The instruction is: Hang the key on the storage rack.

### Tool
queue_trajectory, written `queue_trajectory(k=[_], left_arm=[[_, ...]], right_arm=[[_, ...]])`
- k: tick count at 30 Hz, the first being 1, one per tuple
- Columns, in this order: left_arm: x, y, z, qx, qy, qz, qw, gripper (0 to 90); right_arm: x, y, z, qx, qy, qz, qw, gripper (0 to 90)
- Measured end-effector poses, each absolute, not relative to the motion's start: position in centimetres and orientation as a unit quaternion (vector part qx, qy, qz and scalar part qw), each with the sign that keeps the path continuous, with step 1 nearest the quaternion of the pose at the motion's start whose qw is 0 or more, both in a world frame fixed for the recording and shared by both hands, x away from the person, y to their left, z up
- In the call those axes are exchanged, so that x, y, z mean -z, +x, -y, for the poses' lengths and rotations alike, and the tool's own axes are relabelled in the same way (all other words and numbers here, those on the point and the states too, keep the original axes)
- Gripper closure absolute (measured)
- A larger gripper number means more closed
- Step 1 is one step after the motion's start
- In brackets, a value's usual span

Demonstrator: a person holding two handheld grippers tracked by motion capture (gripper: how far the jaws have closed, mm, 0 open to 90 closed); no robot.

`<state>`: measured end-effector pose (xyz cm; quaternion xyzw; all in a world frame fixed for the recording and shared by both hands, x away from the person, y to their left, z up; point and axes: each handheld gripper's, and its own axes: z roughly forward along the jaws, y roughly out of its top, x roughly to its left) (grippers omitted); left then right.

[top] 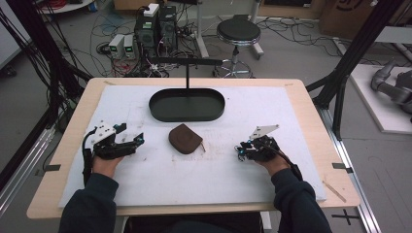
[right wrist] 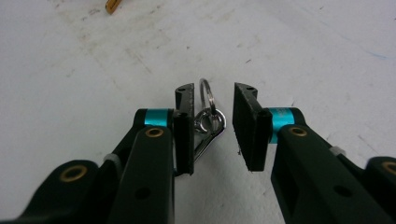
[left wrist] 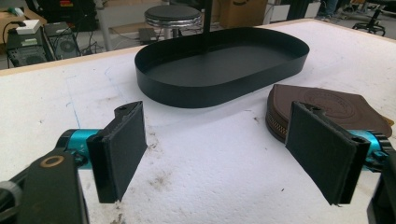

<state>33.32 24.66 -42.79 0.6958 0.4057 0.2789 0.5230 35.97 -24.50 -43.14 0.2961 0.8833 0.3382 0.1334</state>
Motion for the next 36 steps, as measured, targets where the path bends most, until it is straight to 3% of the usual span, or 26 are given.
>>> queue_trajectory(k=[11, 22, 36], left_arm=[[42.8, 33.3, -24.7, -0.277, 0.694, -0.407, 0.525, 20.3], [42.8, 33.3, -24.7, -0.276, 0.692, -0.409, 0.526, 20.5], [42.8, 33.3, -24.7, -0.272, 0.691, -0.408, 0.530, 20.8]], right_arm=[[43.3, 35.9, 24.4, -0.324, 0.290, -0.891, 0.128, 88.3], [43.0, 35.7, 24.4, -0.325, 0.294, -0.890, 0.128, 89.8], [39.6, 35.9, 25.5, -0.403, 0.305, -0.846, 0.170, 90.0]])
